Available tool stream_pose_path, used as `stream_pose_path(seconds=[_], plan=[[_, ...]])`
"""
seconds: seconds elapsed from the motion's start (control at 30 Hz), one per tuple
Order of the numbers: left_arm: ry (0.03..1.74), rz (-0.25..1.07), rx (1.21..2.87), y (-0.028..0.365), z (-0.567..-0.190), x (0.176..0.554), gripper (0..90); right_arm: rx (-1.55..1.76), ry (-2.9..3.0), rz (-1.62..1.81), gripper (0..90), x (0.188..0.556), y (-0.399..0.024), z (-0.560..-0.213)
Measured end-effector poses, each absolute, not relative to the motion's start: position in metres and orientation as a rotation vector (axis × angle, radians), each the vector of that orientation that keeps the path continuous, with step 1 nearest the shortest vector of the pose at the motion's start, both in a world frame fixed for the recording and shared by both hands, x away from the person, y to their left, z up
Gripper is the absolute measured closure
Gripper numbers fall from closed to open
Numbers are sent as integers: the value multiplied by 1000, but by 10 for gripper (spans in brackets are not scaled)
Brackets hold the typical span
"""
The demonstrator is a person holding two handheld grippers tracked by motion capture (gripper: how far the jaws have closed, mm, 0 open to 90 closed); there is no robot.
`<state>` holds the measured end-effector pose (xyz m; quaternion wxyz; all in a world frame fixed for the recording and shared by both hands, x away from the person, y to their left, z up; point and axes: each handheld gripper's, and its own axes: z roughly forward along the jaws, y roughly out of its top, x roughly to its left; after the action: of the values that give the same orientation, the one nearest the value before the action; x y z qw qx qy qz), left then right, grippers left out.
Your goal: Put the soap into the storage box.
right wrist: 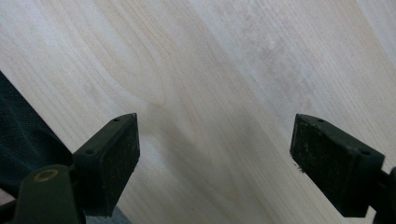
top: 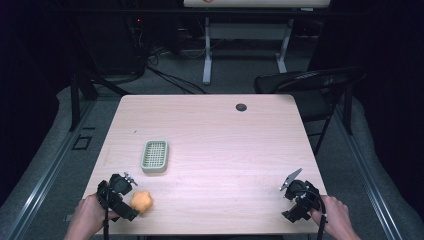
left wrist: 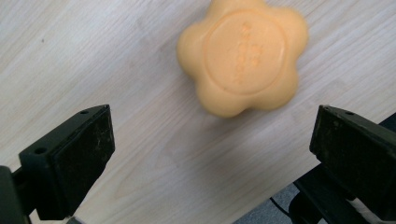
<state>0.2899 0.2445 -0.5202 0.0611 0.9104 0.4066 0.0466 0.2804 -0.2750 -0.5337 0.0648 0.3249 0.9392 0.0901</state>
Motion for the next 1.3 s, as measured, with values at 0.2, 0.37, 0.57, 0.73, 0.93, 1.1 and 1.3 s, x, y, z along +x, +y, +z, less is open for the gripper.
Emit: stream_pose_path(seconds=[0.2, 0.37, 0.57, 0.73, 0.93, 1.1, 1.3], plan=[[1204, 123, 2768, 234, -521, 297, 0, 968, 2844, 241, 156, 281, -275, -534], [1172, 91, 2781, 226, -527, 302, 0, 973, 2847, 249, 156, 281, -274, -535], [1174, 71, 2786, 223, -533, 307, 0, 971, 2855, 231, 156, 282, -274, -537], [1209, 28, 2803, 223, -541, 312, 0, 963, 2869, 206, 156, 283, -274, -537], [1222, 29, 2809, 222, -544, 316, 0, 995, 2859, 243, 157, 281, -274, -540], [1202, 33, 2817, 218, -544, 317, 0, 992, 2859, 241, 157, 281, -274, -540], [1203, 47, 2815, 216, -544, 316, 85, 979, 2860, 218, 157, 281, -275, -538]])
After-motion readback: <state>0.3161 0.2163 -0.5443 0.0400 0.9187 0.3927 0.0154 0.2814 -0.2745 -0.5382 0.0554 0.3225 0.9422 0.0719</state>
